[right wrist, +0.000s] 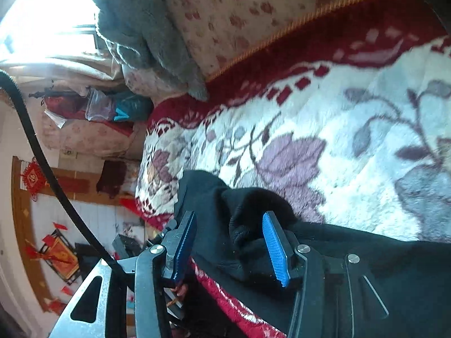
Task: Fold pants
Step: 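Grasp the folded pants end with the left gripper while the right gripper holds the other end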
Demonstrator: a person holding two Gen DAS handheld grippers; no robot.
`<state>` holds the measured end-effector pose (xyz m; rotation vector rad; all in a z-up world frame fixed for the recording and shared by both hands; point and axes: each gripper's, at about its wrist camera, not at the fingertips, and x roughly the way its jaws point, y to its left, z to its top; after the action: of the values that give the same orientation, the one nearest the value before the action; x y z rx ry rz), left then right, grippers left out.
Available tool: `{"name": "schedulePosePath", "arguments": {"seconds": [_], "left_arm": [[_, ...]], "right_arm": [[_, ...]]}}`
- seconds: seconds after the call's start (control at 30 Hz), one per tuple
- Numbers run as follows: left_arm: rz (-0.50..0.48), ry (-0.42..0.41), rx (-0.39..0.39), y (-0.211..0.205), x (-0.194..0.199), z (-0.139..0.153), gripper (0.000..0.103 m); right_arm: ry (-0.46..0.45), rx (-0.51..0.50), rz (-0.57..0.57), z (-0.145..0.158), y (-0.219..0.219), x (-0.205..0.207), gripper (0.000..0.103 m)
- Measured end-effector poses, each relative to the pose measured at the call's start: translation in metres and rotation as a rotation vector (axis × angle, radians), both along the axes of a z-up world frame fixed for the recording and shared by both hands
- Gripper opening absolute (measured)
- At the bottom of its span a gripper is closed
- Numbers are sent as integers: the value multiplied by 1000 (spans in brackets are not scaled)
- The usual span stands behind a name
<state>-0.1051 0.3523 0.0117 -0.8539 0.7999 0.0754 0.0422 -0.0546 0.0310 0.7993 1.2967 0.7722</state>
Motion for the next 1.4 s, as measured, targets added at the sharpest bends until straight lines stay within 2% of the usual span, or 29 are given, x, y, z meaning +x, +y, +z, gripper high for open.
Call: {"name": "schedulePosePath", "arguments": {"seconds": [0.1,0.17,0.27,0.37,0.63,0.77,0.83,0.87,0.93,1.0,1.07,1.27,1.33,1.37,1.4], "left_arm": [[44,5,-74,1,9,-9,55],[48,34,-81,-3,18,-13,56],[34,40,-22,-10,26,-10,56],[1,42,7,-16,25,-7,56],[-21,47,-19,-14,25,-11,57],[-34,67,51,-22,35,-9,58],[-71,81,123,-29,41,-5,57],[-82,82,150,-32,43,-4,52],[-99,71,175,-36,44,0,26],[-115,43,195,-38,43,7,18],[-117,2,229,-38,37,20,16],[-32,-142,357,-35,-6,55,16],[-30,-121,396,-36,-5,46,16],[-27,-75,385,-35,0,35,16],[-24,-29,375,-34,5,24,16]], "right_arm": [[33,26,22,-9,7,6,49],[59,32,44,-16,14,10,49],[32,-28,61,-18,24,14,49],[32,-8,45,-21,27,17,49],[51,19,30,-26,25,19,49],[31,28,30,-25,25,18,49],[10,35,38,-24,26,18,49],[-5,34,39,-24,27,18,46],[-19,40,14,-27,25,18,41],[-19,97,-15,-27,21,18,39],[-28,194,-3,-23,22,18,39],[-66,359,-11,-18,23,21,39],[-85,398,-53,-22,23,22,39],[-87,365,-71,-27,25,24,39],[-90,292,-80,-31,29,27,39]]}}
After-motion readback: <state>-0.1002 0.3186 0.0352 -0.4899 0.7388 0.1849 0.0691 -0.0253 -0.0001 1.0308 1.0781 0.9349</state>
